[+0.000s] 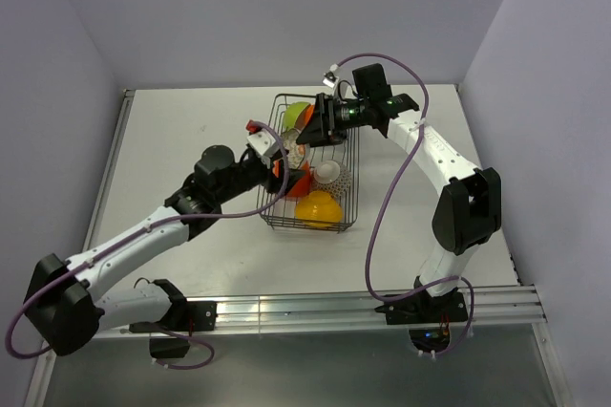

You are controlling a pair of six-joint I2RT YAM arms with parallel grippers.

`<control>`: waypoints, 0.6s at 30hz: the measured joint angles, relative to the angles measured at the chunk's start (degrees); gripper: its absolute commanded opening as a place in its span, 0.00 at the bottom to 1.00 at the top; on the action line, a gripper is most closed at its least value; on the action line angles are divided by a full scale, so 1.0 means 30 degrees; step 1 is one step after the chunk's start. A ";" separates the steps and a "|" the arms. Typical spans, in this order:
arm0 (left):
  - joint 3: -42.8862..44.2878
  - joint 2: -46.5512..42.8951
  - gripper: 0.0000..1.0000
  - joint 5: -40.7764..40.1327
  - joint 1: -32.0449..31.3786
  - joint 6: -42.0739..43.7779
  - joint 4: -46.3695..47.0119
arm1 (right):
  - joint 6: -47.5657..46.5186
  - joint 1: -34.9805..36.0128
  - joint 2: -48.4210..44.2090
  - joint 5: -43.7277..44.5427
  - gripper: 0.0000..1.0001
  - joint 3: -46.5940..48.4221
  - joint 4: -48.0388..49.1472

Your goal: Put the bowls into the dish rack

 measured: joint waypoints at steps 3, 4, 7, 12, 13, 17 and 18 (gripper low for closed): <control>0.0131 -0.1479 0.72 0.0852 0.0896 -0.0481 -0.1297 | -0.0488 0.0000 0.0000 0.0423 0.00 0.0000 -0.0233; 0.0299 -0.1974 0.71 0.1239 0.1450 -0.0852 -0.1778 | -0.0714 0.0000 0.0000 0.0554 0.00 0.0000 -0.0357; 0.1399 -0.3060 0.67 0.2062 0.3687 -0.2208 -0.3512 | -0.1311 0.0000 0.0000 0.0925 0.00 0.0000 -0.0692; 0.3293 -0.3126 0.62 0.2885 0.6965 -0.4350 -0.5763 | -0.2317 0.0153 0.0000 0.1654 0.00 -0.0044 -0.0896; 0.3446 -0.2943 0.61 0.2958 0.7278 -0.4619 -0.6076 | -0.2448 0.0240 0.0000 0.1749 0.00 -0.0051 -0.0925; 0.3716 -0.1253 0.59 0.3519 0.7978 -0.5683 -0.7504 | -0.3315 0.1100 0.0000 0.2390 0.00 -0.0051 -0.0969; 0.3716 -0.0729 0.60 0.3541 0.8014 -0.5931 -0.7905 | -0.3519 0.1370 0.0000 0.2572 0.00 -0.0051 -0.1005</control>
